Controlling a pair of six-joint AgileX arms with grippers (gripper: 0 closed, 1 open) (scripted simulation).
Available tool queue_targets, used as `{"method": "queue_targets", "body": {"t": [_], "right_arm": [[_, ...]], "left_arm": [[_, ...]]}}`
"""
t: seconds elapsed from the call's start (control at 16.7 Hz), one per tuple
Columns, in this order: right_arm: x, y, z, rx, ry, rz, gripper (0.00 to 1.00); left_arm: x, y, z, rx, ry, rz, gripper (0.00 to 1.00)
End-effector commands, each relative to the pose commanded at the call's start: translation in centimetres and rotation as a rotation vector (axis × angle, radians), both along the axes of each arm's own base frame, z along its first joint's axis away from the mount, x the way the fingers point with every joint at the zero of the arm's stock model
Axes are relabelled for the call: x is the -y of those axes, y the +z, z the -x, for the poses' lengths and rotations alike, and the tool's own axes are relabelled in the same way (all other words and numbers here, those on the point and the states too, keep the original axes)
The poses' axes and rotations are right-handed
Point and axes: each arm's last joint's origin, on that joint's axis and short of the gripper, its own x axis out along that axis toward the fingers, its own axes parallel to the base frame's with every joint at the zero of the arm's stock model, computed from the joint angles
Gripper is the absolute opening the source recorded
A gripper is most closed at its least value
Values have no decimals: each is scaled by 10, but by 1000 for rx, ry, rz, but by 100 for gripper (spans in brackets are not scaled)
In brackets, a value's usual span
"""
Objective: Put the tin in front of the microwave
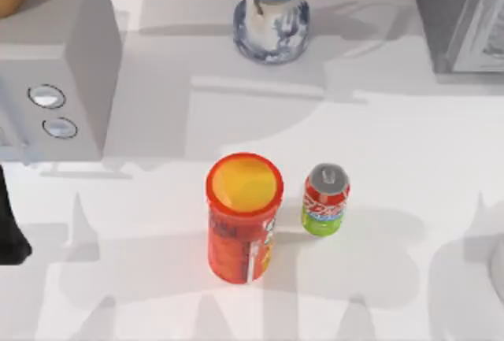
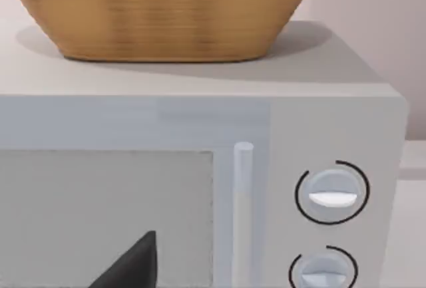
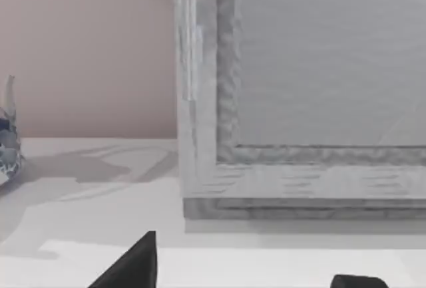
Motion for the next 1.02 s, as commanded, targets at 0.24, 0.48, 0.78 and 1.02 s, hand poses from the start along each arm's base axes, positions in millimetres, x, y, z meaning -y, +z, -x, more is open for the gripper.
{"method": "queue_targets", "body": {"t": [0.24, 0.48, 0.78, 1.02], "right_arm": [[0, 0, 0, 0, 0, 0, 100], [0, 0, 0, 0, 0, 0, 100], [0, 0, 0, 0, 0, 0, 100], [0, 0, 0, 0, 0, 0, 100]], "left_arm": [[2, 6, 0, -24, -17, 1, 100], [11, 40, -4, -161, -102, 0, 100], [39, 116, -42, -469, -261, -42, 100], [92, 160, -107, -779, -392, -140, 100]]}}
